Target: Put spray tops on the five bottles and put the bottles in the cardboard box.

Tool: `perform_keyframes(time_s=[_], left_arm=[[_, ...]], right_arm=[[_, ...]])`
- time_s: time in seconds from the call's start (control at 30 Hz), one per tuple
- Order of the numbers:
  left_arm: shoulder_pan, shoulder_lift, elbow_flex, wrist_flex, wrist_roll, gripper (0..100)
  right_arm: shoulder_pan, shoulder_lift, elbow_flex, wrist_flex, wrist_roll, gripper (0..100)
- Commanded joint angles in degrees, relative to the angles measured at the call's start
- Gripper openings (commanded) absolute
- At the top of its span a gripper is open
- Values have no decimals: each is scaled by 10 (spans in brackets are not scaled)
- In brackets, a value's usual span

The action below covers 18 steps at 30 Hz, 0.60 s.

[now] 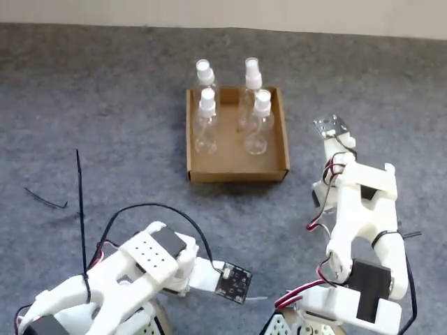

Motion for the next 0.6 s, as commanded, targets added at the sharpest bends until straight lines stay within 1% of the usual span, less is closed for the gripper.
perform_keyframes(time_s=[0.0, 0.13, 0.33, 0.43, 0.5, 0.57], left_arm=[[3, 0, -69, 78, 6, 69], [2, 0, -135, 155, 7, 69], [-3, -1, -247, 228, 92, 68], [-48, -1, -320, 232, 184, 55], [-109, -1, -374, 232, 266, 56], [-188, 0, -420, 232, 353, 56]], right_arm=[[-3, 7, 14, -5, -5, 5], [-2, 7, 14, -5, -4, 5], [0, 7, 14, -5, -3, 5], [0, 7, 15, -5, -3, 5], [0, 7, 15, -5, -3, 5], [0, 7, 15, -5, -3, 5]])
